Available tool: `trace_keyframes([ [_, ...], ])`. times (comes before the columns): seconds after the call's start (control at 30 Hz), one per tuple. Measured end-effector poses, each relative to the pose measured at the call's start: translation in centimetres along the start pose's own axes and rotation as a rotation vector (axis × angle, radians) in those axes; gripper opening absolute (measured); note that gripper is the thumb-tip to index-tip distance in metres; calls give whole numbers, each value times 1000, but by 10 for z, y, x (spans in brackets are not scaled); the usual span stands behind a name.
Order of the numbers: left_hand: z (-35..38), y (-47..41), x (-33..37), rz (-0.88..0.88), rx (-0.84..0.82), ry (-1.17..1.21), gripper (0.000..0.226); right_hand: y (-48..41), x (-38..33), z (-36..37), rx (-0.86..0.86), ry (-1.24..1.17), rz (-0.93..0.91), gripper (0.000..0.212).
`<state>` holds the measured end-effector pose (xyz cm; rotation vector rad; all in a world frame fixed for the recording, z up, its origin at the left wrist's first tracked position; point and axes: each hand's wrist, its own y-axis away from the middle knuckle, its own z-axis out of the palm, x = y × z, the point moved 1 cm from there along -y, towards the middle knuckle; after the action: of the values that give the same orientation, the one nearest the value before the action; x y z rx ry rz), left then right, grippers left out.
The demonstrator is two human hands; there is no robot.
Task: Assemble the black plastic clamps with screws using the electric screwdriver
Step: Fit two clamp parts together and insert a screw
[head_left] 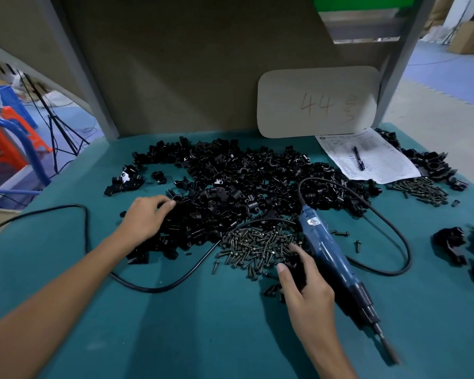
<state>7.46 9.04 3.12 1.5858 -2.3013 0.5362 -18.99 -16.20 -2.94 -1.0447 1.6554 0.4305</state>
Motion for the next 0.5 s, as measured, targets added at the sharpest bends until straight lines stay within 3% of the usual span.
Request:
trace_keyframes([
  [0.1, 0, 1, 6, 9, 101, 41, 57, 0, -2, 0, -1, 6, 4, 52],
  [0.27, -8, 2, 16, -76, 149, 224, 62, 0, 0, 0, 12, -104, 51, 41],
  [0.4, -18, 7, 52, -468, -4, 949, 56, 0, -6, -1, 13, -70, -22, 29],
  [0.5, -23, 24, 83, -563, -194, 1273, 52, 0, -8, 0, 45, -42, -81, 29],
])
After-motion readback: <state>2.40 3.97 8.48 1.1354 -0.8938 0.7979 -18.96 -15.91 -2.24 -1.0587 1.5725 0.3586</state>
